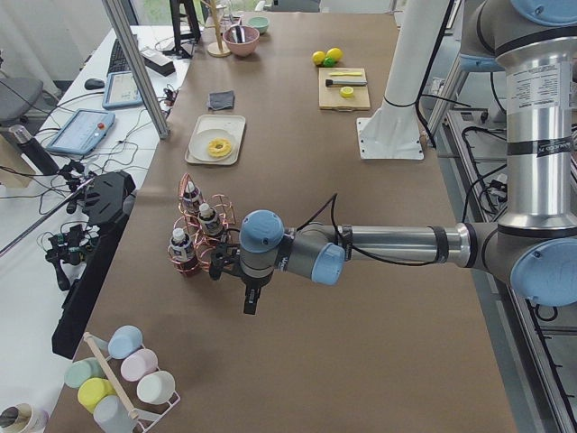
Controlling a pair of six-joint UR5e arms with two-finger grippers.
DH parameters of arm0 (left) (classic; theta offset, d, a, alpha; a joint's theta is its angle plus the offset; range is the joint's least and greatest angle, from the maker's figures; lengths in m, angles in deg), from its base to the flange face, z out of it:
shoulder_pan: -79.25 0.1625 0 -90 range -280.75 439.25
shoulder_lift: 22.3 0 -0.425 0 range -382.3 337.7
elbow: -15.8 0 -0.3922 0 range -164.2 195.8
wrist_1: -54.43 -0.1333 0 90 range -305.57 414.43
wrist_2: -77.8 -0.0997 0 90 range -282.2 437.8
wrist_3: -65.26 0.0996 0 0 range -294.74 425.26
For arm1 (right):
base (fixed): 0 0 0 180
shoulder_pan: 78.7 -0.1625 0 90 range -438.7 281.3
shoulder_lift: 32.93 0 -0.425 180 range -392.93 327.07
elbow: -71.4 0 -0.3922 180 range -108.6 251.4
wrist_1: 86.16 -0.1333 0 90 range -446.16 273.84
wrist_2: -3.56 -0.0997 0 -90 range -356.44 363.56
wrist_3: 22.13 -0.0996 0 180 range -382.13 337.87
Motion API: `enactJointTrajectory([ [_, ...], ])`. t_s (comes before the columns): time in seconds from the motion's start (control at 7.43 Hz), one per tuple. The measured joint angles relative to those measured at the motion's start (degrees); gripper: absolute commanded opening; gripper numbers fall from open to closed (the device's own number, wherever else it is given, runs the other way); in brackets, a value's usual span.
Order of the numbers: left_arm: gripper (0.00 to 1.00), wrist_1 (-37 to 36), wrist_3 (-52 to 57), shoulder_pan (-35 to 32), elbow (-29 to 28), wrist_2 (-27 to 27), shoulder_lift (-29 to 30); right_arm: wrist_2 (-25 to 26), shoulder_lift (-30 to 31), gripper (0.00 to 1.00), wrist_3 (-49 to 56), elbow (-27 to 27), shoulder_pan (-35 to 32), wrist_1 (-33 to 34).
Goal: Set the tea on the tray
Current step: 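Move the left gripper over the copper rack of tea bottles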
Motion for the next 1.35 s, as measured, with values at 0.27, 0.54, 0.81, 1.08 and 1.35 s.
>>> enactJointTrajectory([
  [0.27,0.97,1.0,0.0,0.0,0.2,0.1,-0.3,0.3,0.0,1.0,-0.1,0.6,0.0,0.0],
  [0.54,0.97,3.9,-0.3,0.1,0.3,0.2,0.0,0.4,-0.2,1.0,0.0,1.0,0.0,0.0],
  [0.81,0.97,8.2,-1.6,0.1,-0.6,0.4,0.0,0.6,0.0,1.0,0.0,1.9,-0.1,0.0],
  [1.08,0.98,9.8,-5.7,0.0,0.3,4.5,-0.5,0.7,0.0,1.0,0.0,2.2,-0.1,0.0],
  [1.35,0.98,11.7,-7.4,-0.3,5.6,7.4,-4.1,0.7,0.1,1.0,0.0,2.3,-0.1,0.0],
])
